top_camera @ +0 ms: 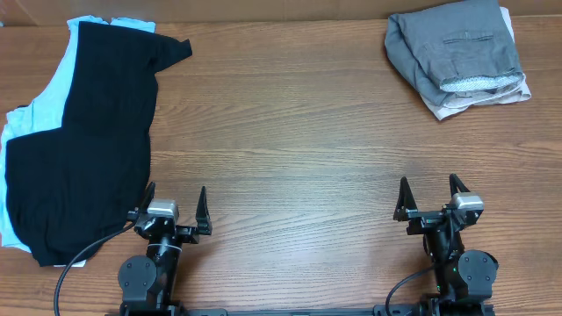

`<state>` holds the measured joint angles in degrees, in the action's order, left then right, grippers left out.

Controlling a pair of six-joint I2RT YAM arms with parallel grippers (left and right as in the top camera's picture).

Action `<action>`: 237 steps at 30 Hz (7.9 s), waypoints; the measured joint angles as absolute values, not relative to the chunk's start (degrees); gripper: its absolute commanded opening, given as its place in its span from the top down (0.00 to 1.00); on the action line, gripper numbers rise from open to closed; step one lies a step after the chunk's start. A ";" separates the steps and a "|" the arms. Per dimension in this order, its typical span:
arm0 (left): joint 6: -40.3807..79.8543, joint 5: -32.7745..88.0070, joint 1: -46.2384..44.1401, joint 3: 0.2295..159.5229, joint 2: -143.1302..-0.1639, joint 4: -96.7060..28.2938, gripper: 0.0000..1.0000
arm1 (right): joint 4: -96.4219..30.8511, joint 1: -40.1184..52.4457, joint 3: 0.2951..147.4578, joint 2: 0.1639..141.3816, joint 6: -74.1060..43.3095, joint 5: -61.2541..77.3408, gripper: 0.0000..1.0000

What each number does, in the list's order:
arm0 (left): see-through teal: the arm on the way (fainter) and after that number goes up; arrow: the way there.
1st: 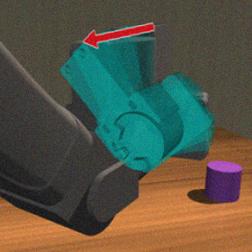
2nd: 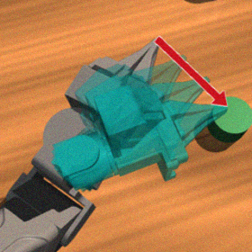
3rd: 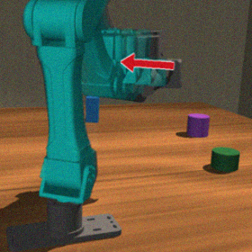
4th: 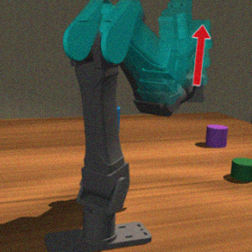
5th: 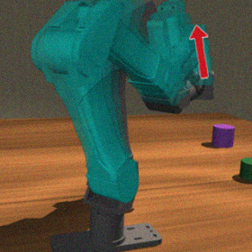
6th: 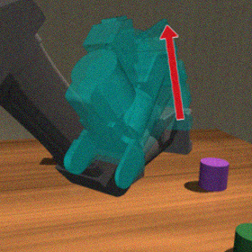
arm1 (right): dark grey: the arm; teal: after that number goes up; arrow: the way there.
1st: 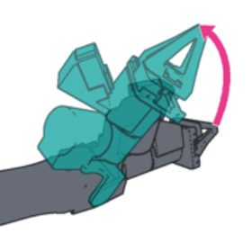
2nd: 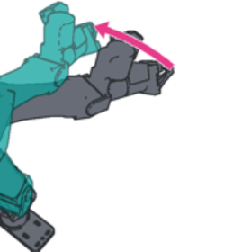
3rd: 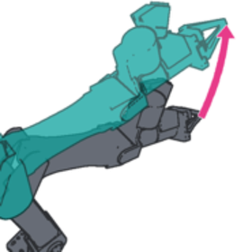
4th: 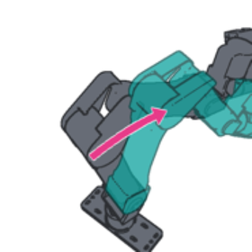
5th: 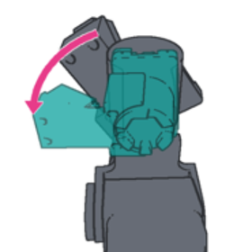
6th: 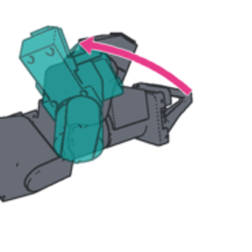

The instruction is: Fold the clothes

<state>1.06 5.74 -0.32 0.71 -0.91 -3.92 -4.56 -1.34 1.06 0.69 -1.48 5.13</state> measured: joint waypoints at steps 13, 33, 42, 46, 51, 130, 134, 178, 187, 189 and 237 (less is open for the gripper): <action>1.06 6.37 -0.32 0.71 -0.91 -4.03 0.00 | 1.63 -1.34 1.06 0.69 -1.45 -0.36 0.00; -1.74 7.70 -0.32 41.52 -28.69 -33.50 0.00 | -8.62 -1.34 28.42 24.23 -4.27 12.40 0.00; -1.76 7.66 -0.32 68.07 -54.19 -55.83 0.00 | -31.51 -1.34 56.73 56.10 -4.49 19.53 0.00; -1.91 7.66 -0.32 71.20 -63.96 -56.58 0.00 | -32.67 -1.34 63.79 68.47 -5.34 26.65 0.00; -2.02 7.29 -0.32 71.31 -75.94 -54.28 0.00 | -32.56 -1.34 64.38 79.64 -6.94 33.98 0.00; 5.34 22.92 -22.79 140.88 -114.15 -54.68 0.96 | -33.45 0.60 64.38 88.58 -4.54 35.59 0.00; 6.55 23.62 -22.81 145.18 -114.15 -53.76 0.96 | -32.77 2.46 64.36 88.58 -2.85 35.57 0.00; 7.05 5.08 -12.82 146.54 -88.75 -62.17 0.96 | -60.53 -1.06 95.77 78.61 1.52 31.73 0.96; 5.78 -6.44 -13.06 146.74 -77.19 -72.62 0.96 | -80.49 -0.97 116.75 74.24 1.72 25.28 0.96; 5.82 -9.69 -13.15 146.74 -75.29 -74.81 0.96 | -83.22 -0.75 120.33 73.54 1.74 23.46 0.96; 20.78 -29.87 -9.13 124.73 -122.85 -48.75 0.93 | -62.33 2.52 128.40 125.38 -0.47 14.79 0.96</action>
<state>20.78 -29.87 -9.13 124.73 -122.85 -48.75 -62.33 2.52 128.40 125.38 -0.47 14.79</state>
